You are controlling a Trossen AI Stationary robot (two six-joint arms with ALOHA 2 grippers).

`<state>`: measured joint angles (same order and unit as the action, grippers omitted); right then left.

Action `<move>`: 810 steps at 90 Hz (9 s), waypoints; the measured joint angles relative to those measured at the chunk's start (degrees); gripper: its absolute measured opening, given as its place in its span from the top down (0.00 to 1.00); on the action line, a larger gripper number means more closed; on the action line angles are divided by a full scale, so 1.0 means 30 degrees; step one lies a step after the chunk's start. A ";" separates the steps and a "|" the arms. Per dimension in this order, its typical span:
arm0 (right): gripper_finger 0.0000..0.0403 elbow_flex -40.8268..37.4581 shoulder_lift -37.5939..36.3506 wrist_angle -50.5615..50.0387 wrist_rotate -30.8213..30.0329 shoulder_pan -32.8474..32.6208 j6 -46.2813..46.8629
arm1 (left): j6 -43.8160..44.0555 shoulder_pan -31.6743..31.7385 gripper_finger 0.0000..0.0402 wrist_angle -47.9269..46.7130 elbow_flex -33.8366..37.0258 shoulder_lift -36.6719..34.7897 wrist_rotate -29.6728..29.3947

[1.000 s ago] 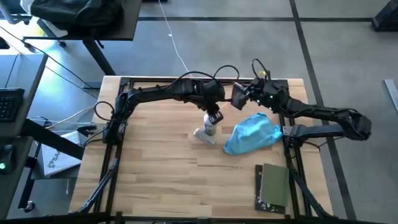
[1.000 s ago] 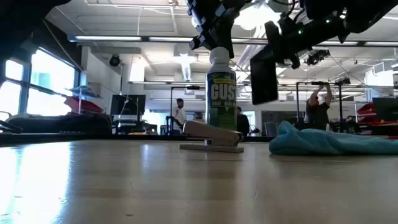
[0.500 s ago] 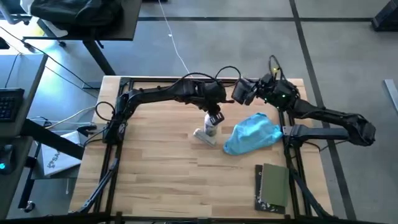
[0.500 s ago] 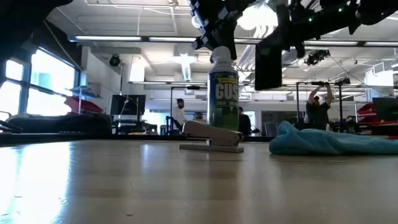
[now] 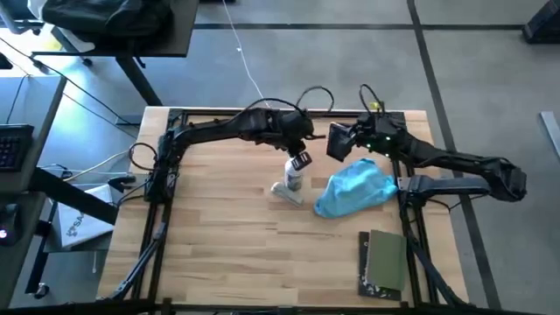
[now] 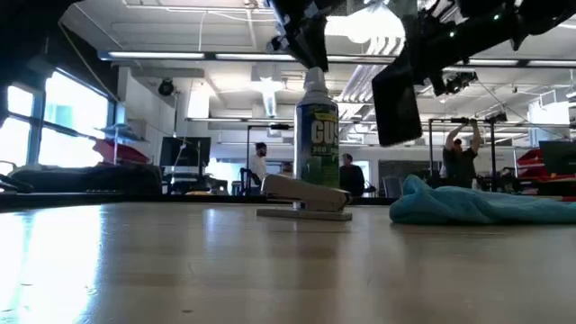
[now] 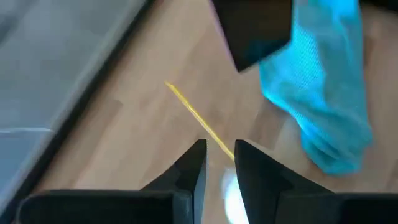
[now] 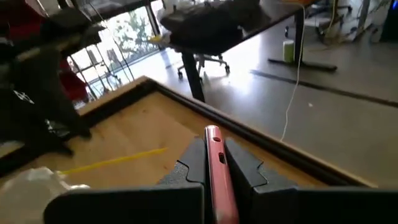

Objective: Apply microfiber cloth
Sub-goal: Spray the pink phone with the spray bottle, then wipe the pink phone with the blue microfiber cloth

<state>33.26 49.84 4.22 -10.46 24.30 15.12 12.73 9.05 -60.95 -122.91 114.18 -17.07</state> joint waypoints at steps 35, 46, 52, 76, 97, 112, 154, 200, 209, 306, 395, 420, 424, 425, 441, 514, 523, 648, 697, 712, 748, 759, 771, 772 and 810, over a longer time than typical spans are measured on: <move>1.00 0.0015 -0.3631 -0.5996 -0.0271 -0.3018 0.1939 | 0.0413 -0.3376 0.85 0.0178 0.0895 -0.2147 -0.2914; 1.00 0.0015 -0.3641 -0.7241 -0.2043 -0.4955 0.2753 | 0.1779 -0.5110 0.85 -0.0410 0.2257 -0.2166 -0.5278; 1.00 0.0015 -0.3544 -0.7421 -0.3015 -0.6012 0.2975 | 0.3117 -0.5919 0.85 -0.1229 0.3128 -0.2190 -0.4958; 1.00 0.0015 -0.3219 -0.6688 -0.5428 -0.9321 0.2985 | 0.7823 -0.7304 0.93 0.1010 0.8530 -0.2195 -0.3624; 1.00 0.0015 -0.2994 -0.6457 -0.7288 -1.1620 0.3875 | 0.7967 -0.6814 1.00 0.6144 1.1654 -0.2195 -0.4133; 1.00 0.0015 -0.2721 -0.6461 -0.8165 -1.3030 0.3866 | 0.6923 -0.6405 1.00 1.0511 1.4153 -0.2195 -0.4258; 1.00 0.0007 -0.2468 -0.6358 -0.8437 -1.3100 0.1824 | 0.3854 -0.3332 1.00 2.3839 1.9974 -0.2195 -0.1451; 0.99 0.0007 -0.2343 -0.6264 -0.8452 -1.1818 0.0280 | -0.2631 0.0524 1.00 2.7140 2.0703 -0.1794 0.0869; 0.99 -0.0021 -0.1887 -0.5898 -0.8396 -1.1690 -0.0260 | -0.2552 -0.0276 1.00 2.7200 2.0703 -0.1794 0.2770; 0.99 0.5084 0.0624 -1.1522 -0.5026 -1.1091 -0.5339 | -0.7889 -0.3647 0.60 3.0446 1.7975 0.1555 0.2357; 0.99 0.6033 -0.0904 -1.3427 -0.6390 -1.1091 -0.3046 | -0.6331 -0.5855 0.97 2.1264 1.0861 0.7081 -0.1104; 0.99 0.4065 -0.0741 -1.0159 -0.6462 -1.1113 -0.1459 | -0.6785 -0.7836 0.99 1.7835 1.0955 0.4244 -0.3768; 0.99 0.3237 -0.0738 -0.8592 -0.6275 -1.1113 -0.0966 | -0.6819 -0.8144 1.00 1.7581 1.0949 0.3779 -0.4341; 0.99 0.3010 -0.0741 -0.8192 -0.6199 -1.1113 -0.0843 | -0.6819 -0.8229 1.00 1.7505 1.0945 0.3660 -0.4515; 0.99 -0.0757 -0.0603 -0.1913 -0.4780 -1.1164 0.1761 | -0.5953 -0.9626 1.00 1.3488 1.0955 0.1368 -0.8366; 0.99 -0.4517 0.3665 1.2045 -0.7825 -1.3763 0.3618 | -0.7951 -1.0288 1.00 1.7145 1.1392 -0.1334 -1.1326; 0.99 -0.4517 0.3996 1.3355 -0.7858 -1.4179 0.3624 | -0.8745 -0.9596 1.00 1.9381 1.1396 -0.0271 -1.1941; 0.99 -0.4503 0.3966 1.6168 -0.8356 -1.4486 0.3516 | -1.2261 -0.8543 1.00 2.9749 1.1407 0.1732 -1.1173; 0.99 -0.4473 0.4016 1.6194 -0.4880 -1.4474 0.4495 | -2.1200 -0.8998 1.00 3.8102 1.5406 0.1783 -0.8170; 0.99 -0.4473 0.4016 1.6235 -0.3703 -1.4237 0.4961 | -2.0968 -0.8183 1.00 3.7873 1.5400 0.1775 -0.3515; 0.99 -0.4473 0.4016 1.6111 -0.1955 -1.3733 0.5396 | -2.4388 -0.8168 0.99 3.6479 1.5403 0.1499 -0.3239; 0.99 -0.4473 0.4016 1.5962 -0.2076 -1.3714 0.5400 | -2.4892 -0.8179 0.99 3.4717 1.5385 0.0681 -0.4811; 0.99 -0.4473 0.4016 1.5685 -0.2091 -1.3651 0.5461 | -2.4684 -0.8179 0.99 3.2672 1.5386 -0.0184 -0.5474; 0.99 -0.4473 0.4016 1.5683 -0.2091 -1.3643 0.5465 | -2.4684 -0.8179 0.99 3.2528 1.5391 -0.0255 -0.5568; 0.99 -0.4476 0.4016 1.5389 -0.1135 -1.3626 0.6023 | -2.4340 -0.8100 1.00 2.9470 1.5385 -0.1148 -0.3031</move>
<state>19.83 61.89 50.38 -13.86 -16.58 33.19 -60.29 -15.25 27.46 -76.75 110.73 -26.16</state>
